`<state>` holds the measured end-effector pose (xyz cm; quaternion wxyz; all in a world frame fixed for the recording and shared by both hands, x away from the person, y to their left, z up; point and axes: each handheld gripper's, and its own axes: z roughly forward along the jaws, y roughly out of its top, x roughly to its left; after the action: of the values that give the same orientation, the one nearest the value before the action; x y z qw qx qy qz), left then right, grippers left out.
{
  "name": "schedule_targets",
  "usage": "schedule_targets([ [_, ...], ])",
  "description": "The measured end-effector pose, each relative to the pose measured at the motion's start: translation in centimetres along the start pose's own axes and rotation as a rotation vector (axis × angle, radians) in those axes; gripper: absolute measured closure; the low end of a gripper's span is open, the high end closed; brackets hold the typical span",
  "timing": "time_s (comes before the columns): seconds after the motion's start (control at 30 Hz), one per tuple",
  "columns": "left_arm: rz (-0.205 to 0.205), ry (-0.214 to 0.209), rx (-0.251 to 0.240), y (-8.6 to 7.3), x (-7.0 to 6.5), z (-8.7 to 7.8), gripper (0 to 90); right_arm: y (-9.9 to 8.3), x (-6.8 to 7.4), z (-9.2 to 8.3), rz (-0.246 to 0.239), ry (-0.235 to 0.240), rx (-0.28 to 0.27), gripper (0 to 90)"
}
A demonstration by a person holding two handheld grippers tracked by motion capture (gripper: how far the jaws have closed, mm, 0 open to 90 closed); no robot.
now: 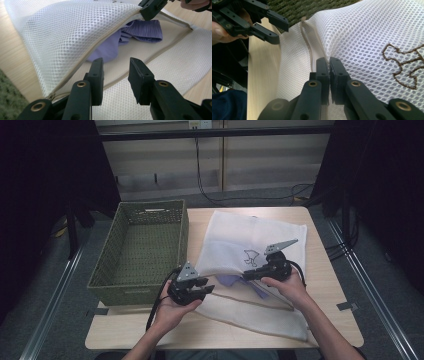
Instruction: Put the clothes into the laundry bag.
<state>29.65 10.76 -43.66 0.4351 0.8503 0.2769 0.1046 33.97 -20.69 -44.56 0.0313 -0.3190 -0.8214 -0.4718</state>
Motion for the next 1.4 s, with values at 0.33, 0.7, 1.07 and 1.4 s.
schedule_targets([
  [0.33,-0.012,-0.017,-0.009,-0.5,-0.3,0.0,64.7,-0.6,0.0,0.9,0.003,-0.002,0.048,85.9],
  [0.7,-0.003,-0.001,-0.029,-0.3,-0.3,-0.8,64.0,-1.5,-0.4,2.1,0.014,-0.016,0.099,81.6],
  [1.07,-0.016,0.011,-0.068,-0.2,0.4,-2.0,63.5,-2.0,-0.3,3.3,0.006,-0.044,0.165,85.7],
  [1.4,-0.020,0.018,-0.070,-0.2,0.2,-1.9,62.6,-2.6,-0.5,3.8,-0.023,-0.075,0.236,87.3],
])
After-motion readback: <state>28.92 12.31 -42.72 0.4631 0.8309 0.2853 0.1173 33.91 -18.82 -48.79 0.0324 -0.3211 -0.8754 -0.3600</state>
